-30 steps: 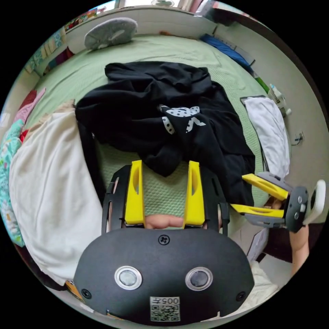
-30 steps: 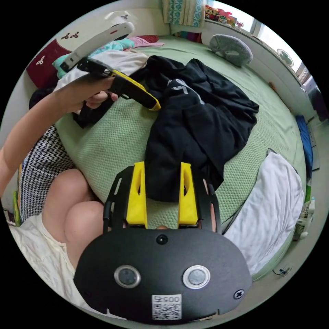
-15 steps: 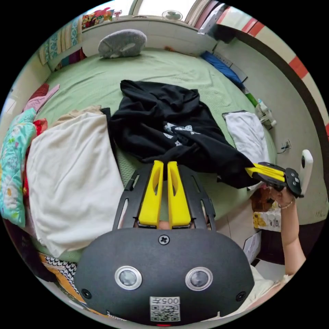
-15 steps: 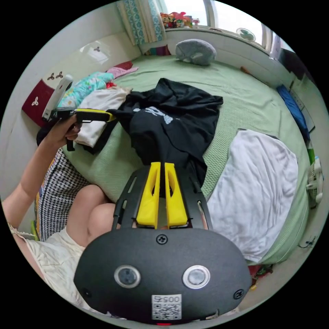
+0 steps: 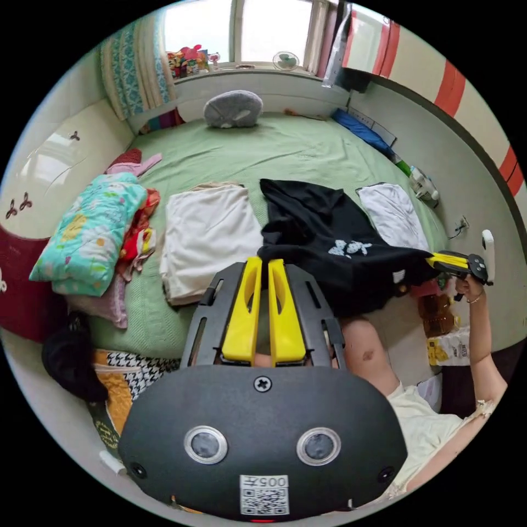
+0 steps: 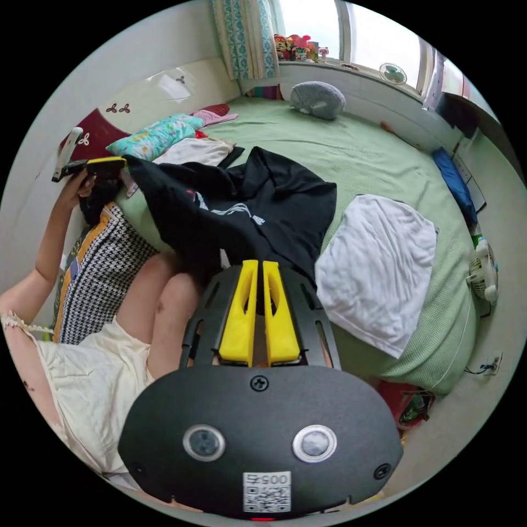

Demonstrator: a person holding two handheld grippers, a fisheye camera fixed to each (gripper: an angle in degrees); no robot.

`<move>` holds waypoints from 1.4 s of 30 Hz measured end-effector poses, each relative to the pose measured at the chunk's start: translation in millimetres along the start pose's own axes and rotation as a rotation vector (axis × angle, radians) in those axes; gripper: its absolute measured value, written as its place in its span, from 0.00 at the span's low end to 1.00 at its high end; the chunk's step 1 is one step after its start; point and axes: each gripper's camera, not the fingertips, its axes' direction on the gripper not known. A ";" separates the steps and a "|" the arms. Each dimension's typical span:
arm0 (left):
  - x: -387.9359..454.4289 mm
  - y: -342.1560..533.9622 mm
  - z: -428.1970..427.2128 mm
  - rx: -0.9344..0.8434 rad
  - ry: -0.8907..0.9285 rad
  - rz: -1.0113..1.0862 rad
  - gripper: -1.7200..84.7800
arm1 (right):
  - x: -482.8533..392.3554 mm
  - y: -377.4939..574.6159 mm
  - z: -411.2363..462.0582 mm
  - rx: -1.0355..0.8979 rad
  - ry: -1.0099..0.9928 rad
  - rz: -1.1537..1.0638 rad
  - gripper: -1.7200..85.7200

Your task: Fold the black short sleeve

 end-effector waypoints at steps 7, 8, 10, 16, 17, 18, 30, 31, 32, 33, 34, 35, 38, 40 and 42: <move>-70.8 45.6 5.7 -0.060 0.004 -0.230 0.05 | 0.0 29.7 31.6 -0.133 -0.167 0.062 0.01; -74.7 52.8 13.0 -0.093 -0.010 -0.239 0.05 | -6.6 34.0 45.4 -0.167 -0.146 0.061 0.01; -78.2 65.0 22.0 -0.122 0.003 -0.246 0.05 | -15.7 39.3 65.5 -0.218 -0.071 0.081 0.04; -83.6 94.8 18.6 -0.115 0.037 -0.226 0.05 | -33.4 29.1 60.2 -0.147 -0.023 0.051 0.12; -84.3 98.7 13.5 -0.104 0.039 -0.217 0.05 | -37.3 21.5 52.6 -0.105 -0.053 0.040 0.13; -84.7 100.6 10.6 -0.098 0.044 -0.212 0.05 | -40.5 17.4 49.4 -0.083 -0.067 0.028 0.13; -79.1 145.0 -68.1 0.075 0.123 -0.113 0.04 | -196.1 -95.2 99.0 0.009 -0.219 -0.348 0.15; -79.2 149.0 -75.6 0.083 0.120 -0.100 0.04 | -212.6 -104.5 102.3 0.010 -0.195 -0.380 0.15; -79.8 152.8 -82.0 0.092 0.119 -0.091 0.04 | -227.9 -113.1 105.3 0.006 -0.180 -0.413 0.15; -80.3 154.7 -84.8 0.098 0.122 -0.087 0.04 | -234.9 -116.9 106.7 0.002 -0.176 -0.430 0.14; -81.8 158.5 -89.8 0.110 0.129 -0.082 0.04 | -246.4 -123.8 109.2 -0.008 -0.158 -0.451 0.12; -84.0 162.0 -93.9 0.119 0.135 -0.079 0.05 | -254.3 -130.1 110.4 -0.022 -0.124 -0.451 0.06; -92.3 170.2 -102.7 0.155 0.140 -0.084 0.06 | -262.0 -141.7 100.5 -0.029 -0.106 -0.459 0.01; -98.0 175.9 -107.6 0.190 0.142 -0.082 0.07 | -258.5 -150.6 89.9 -0.010 -0.127 -0.427 0.00; -104.0 182.2 -110.2 0.209 0.124 -0.084 0.11 | -250.3 -165.7 77.5 0.027 -0.162 -0.359 0.00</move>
